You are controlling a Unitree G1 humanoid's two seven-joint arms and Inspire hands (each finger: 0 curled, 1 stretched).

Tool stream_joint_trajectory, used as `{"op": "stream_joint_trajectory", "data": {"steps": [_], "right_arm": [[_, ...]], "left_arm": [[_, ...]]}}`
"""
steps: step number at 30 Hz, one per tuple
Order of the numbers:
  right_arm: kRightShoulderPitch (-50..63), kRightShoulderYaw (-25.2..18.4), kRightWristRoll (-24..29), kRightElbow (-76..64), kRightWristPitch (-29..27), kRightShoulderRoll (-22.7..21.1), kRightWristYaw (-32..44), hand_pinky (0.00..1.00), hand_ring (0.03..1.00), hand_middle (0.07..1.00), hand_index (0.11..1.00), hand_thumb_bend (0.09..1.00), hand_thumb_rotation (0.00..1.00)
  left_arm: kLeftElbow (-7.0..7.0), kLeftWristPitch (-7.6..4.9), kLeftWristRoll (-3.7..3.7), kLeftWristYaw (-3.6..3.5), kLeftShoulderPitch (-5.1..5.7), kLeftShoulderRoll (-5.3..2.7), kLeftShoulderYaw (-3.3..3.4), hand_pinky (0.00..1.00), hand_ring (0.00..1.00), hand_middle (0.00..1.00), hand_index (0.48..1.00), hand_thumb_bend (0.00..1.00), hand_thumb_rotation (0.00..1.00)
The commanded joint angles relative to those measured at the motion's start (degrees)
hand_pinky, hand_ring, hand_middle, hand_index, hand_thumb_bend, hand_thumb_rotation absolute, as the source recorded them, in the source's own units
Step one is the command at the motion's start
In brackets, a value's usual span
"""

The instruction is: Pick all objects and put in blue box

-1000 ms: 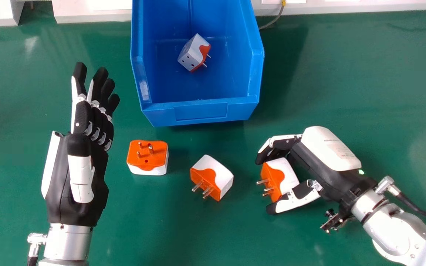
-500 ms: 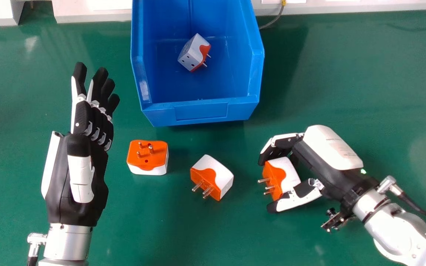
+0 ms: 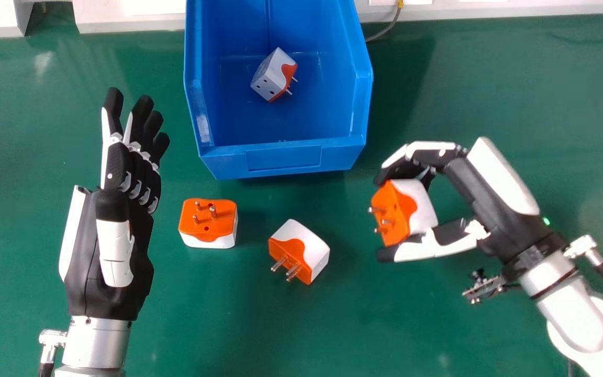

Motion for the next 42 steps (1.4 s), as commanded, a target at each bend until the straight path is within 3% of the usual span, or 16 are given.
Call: {"op": "stream_joint_trajectory", "data": {"steps": [1, 9, 17, 22, 28, 32, 42], "right_arm": [[0.8, -1.9, 3.0, -3.9, -1.0, 0.2, 1.5, 0.37, 0.426, 0.463, 0.512, 0.527, 0.00], [2.7, -5.2, 6.6, -12.3, -1.2, 1.4, 4.8, 0.37, 0.428, 0.465, 0.508, 0.527, 0.00], [0.2, -8.3, 3.3, -15.6, -2.0, 4.4, 2.3, 0.39, 0.446, 0.467, 0.505, 0.527, 0.00], [-4.4, -9.4, -1.9, -15.6, -1.1, 7.1, -2.0, 0.39, 0.445, 0.466, 0.505, 0.527, 0.00], [-10.7, -8.3, -0.9, -11.8, -0.7, 8.9, -1.2, 0.39, 0.443, 0.469, 0.509, 0.523, 0.00], [-14.3, -7.8, -1.2, -9.0, -0.7, 10.0, -1.1, 0.38, 0.431, 0.476, 0.512, 0.520, 0.00], [-24.2, -5.4, -6.6, -1.8, 4.0, 12.7, -3.8, 0.37, 0.412, 0.488, 0.519, 0.517, 0.00]], "left_arm": [[-1.16, -0.58, 0.26, 0.05, -0.27, 0.19, -0.07, 1.00, 1.00, 1.00, 1.000, 0.91, 1.00], [-0.54, -0.92, 0.20, -0.12, -0.71, 0.01, -0.30, 1.00, 1.00, 1.00, 1.000, 0.91, 1.00], [-0.43, -0.69, 0.70, 0.26, -0.89, -0.08, -0.39, 1.00, 1.00, 1.00, 1.000, 0.91, 1.00], [-0.46, -0.34, 1.33, 0.59, -0.94, -0.24, -0.80, 1.00, 1.00, 1.00, 1.000, 0.91, 1.00], [-1.39, 0.31, 1.09, 0.58, -0.66, -0.01, -0.90, 1.00, 1.00, 1.00, 1.000, 0.91, 1.00], [-1.14, 0.31, 1.38, 0.72, -0.77, -0.17, -1.13, 1.00, 1.00, 1.00, 1.000, 0.91, 1.00], [-0.83, 0.20, 0.97, 0.46, -0.90, -0.22, -1.58, 1.00, 1.00, 1.00, 1.000, 0.91, 0.99]]}}
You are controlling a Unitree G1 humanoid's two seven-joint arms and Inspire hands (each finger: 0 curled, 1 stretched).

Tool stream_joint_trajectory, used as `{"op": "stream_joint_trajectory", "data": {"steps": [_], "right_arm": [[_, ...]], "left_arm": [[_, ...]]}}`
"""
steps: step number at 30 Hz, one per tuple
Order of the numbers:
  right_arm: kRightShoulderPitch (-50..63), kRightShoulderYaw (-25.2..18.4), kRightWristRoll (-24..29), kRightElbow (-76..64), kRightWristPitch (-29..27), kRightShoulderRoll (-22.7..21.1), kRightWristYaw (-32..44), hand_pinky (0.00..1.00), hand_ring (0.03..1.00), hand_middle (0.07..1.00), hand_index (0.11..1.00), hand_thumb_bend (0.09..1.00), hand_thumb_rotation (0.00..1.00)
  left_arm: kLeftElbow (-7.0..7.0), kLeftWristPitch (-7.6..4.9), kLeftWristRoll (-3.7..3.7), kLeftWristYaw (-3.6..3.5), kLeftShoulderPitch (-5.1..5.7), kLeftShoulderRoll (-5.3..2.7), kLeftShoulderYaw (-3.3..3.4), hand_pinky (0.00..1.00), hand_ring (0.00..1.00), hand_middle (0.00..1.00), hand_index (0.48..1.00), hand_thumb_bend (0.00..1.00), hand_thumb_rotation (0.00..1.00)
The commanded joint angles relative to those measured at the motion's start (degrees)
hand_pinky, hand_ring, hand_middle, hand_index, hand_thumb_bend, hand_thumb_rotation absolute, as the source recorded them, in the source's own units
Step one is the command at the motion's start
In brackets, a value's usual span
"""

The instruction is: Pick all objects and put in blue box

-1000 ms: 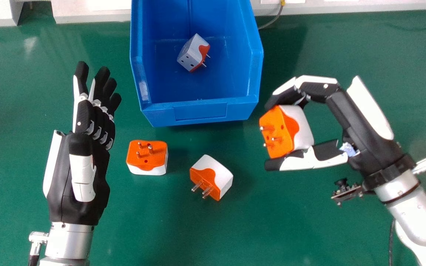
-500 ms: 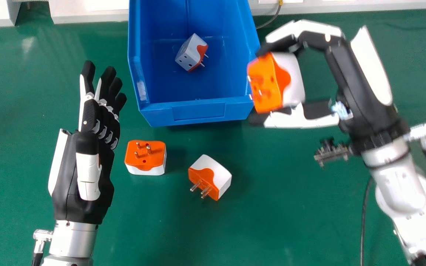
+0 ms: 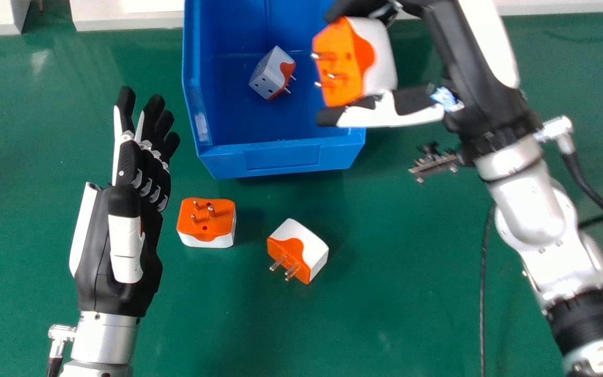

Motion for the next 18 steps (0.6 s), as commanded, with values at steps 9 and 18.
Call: {"op": "stream_joint_trajectory", "data": {"steps": [9, 18], "right_arm": [[-11.4, 4.0, -7.3, 12.7, 4.0, 2.6, -9.8, 0.36, 0.406, 0.491, 0.524, 0.516, 0.00], [-20.8, 7.9, -9.0, 26.8, 6.2, 4.8, -13.0, 0.36, 0.415, 0.485, 0.522, 0.517, 0.00]], "left_arm": [[0.16, -0.94, -0.23, -0.72, -0.81, -0.02, -0.29, 1.00, 1.00, 1.00, 1.000, 0.91, 0.99], [-0.42, -0.58, -0.12, -0.73, -0.47, -0.15, -0.62, 1.00, 1.00, 1.00, 1.000, 0.91, 0.99]]}}
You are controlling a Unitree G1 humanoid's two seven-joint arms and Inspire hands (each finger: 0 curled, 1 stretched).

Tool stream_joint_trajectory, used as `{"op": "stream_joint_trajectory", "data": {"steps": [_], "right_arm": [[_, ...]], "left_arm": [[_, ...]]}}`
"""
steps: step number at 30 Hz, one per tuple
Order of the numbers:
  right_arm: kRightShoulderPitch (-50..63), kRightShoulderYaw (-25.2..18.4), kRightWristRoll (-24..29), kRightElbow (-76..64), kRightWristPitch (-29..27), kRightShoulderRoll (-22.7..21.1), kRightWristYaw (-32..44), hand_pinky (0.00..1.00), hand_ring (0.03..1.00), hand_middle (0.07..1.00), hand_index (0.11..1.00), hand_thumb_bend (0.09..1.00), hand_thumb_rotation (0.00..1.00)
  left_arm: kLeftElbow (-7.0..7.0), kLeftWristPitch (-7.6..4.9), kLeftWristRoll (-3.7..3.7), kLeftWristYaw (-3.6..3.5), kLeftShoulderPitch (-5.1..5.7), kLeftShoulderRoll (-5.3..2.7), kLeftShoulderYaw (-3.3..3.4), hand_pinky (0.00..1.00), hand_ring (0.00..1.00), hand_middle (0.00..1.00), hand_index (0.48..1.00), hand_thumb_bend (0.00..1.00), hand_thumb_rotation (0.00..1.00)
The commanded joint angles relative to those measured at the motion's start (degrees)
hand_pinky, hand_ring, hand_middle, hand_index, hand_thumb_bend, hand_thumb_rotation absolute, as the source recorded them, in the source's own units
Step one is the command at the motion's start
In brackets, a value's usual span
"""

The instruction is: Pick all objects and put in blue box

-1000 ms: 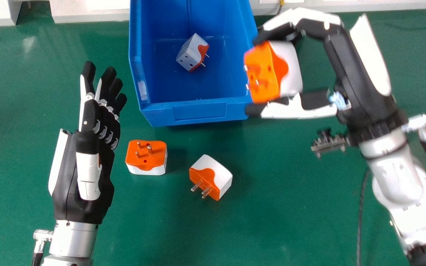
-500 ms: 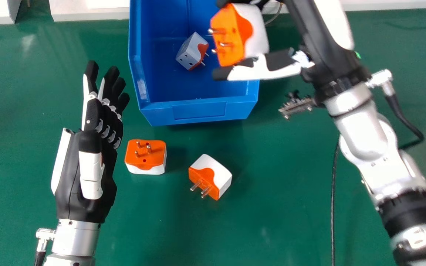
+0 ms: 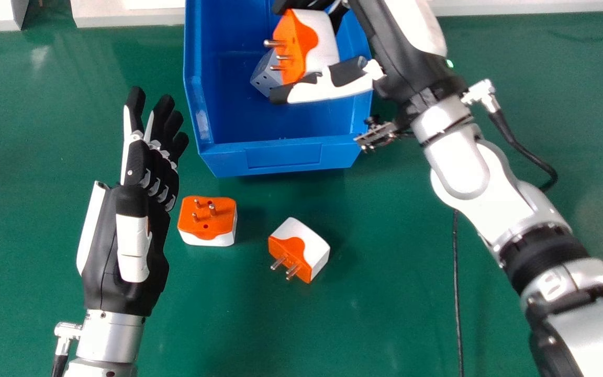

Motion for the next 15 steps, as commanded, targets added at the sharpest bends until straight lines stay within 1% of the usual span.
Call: {"op": "stream_joint_trajectory", "data": {"steps": [1, 4, 7, 11, 15], "right_arm": [[-5.1, 0.8, -0.2, 2.5, 0.8, 0.7, -2.0, 0.36, 0.415, 0.485, 0.522, 0.517, 0.00], [-7.2, 2.6, -1.5, 5.6, 2.7, 1.2, -4.2, 0.37, 0.407, 0.487, 0.525, 0.516, 0.00], [-8.5, 4.0, -2.5, 7.6, 4.3, 1.7, -5.9, 0.37, 0.404, 0.488, 0.526, 0.516, 0.00], [-10.1, 5.1, -2.5, 10.0, 6.5, 2.2, -5.8, 0.36, 0.396, 0.492, 0.530, 0.515, 0.00], [-11.5, 6.2, -2.7, 11.1, 9.3, 2.7, -5.7, 0.37, 0.395, 0.492, 0.530, 0.515, 0.00]], "left_arm": [[-1.20, -0.52, 0.12, -0.15, -0.07, -0.17, -0.27, 1.00, 1.00, 1.00, 1.000, 0.91, 0.99], [-1.39, -0.58, 0.26, -0.08, -0.01, -0.27, -0.34, 1.00, 1.00, 1.00, 1.000, 0.91, 0.99], [-1.24, -0.67, 0.01, -0.31, -0.09, -0.28, -0.31, 1.00, 1.00, 1.00, 1.000, 0.91, 0.99], [-0.88, -0.58, 0.21, -0.31, -0.52, -0.38, -0.39, 1.00, 1.00, 1.00, 1.000, 0.91, 0.99], [-0.28, -0.75, -0.12, -0.82, -0.93, -0.40, -0.45, 1.00, 1.00, 1.00, 1.000, 0.91, 0.99]]}}
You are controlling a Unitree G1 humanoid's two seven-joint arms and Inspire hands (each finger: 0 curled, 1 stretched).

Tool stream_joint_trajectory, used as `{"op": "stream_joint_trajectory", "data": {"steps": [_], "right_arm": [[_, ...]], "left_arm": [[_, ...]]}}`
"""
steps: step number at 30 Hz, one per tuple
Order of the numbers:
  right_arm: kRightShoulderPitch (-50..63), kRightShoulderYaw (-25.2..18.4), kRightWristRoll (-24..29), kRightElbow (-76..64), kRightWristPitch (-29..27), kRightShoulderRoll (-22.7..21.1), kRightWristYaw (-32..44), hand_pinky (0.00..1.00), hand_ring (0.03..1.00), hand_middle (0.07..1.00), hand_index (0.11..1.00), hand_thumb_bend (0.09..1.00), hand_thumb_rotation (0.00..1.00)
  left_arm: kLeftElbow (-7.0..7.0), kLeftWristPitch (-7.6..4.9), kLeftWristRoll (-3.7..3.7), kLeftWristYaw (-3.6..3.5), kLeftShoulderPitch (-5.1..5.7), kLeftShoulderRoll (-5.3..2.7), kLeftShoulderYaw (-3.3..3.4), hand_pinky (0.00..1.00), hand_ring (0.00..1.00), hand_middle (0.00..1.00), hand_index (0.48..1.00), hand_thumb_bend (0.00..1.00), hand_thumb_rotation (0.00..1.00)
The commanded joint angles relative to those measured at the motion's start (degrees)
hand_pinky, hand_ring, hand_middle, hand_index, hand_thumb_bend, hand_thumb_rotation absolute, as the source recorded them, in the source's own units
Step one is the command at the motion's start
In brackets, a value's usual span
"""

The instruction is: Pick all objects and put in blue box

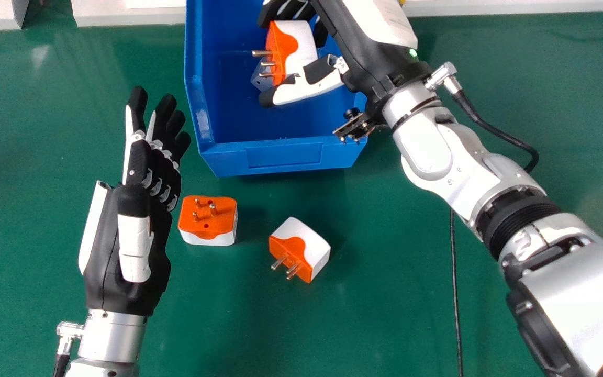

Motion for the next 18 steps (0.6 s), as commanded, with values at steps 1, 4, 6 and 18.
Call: {"op": "stream_joint_trajectory", "data": {"steps": [1, 4, 6, 18], "right_arm": [[-3.7, 0.4, -0.1, -0.2, 0.6, 0.4, -1.2, 0.37, 0.395, 0.492, 0.530, 0.515, 0.00], [-4.4, 1.0, -0.3, 0.2, 2.0, 0.7, -1.4, 0.37, 0.394, 0.492, 0.530, 0.515, 0.00], [-5.1, 1.7, -0.8, 0.6, 3.7, 1.0, -1.9, 0.37, 0.394, 0.492, 0.530, 0.515, 0.00], [-6.7, 2.7, -1.9, 1.6, 7.3, 1.7, -3.4, 0.38, 0.393, 0.492, 0.530, 0.515, 0.00]], "left_arm": [[-0.24, -0.79, -0.13, -0.48, -0.74, -0.16, -0.27, 1.00, 1.00, 1.00, 1.000, 0.91, 0.99], [-0.19, -0.73, -0.10, -0.59, -0.82, -0.12, -0.29, 1.00, 0.99, 1.00, 1.000, 0.91, 0.99], [-0.21, -0.83, -0.06, -0.75, -0.79, -0.09, -0.39, 1.00, 0.99, 1.00, 1.000, 0.91, 0.99], [-0.31, -1.12, -0.19, -1.21, -0.55, -0.27, -0.50, 1.00, 0.99, 1.00, 1.000, 0.90, 0.99]]}}
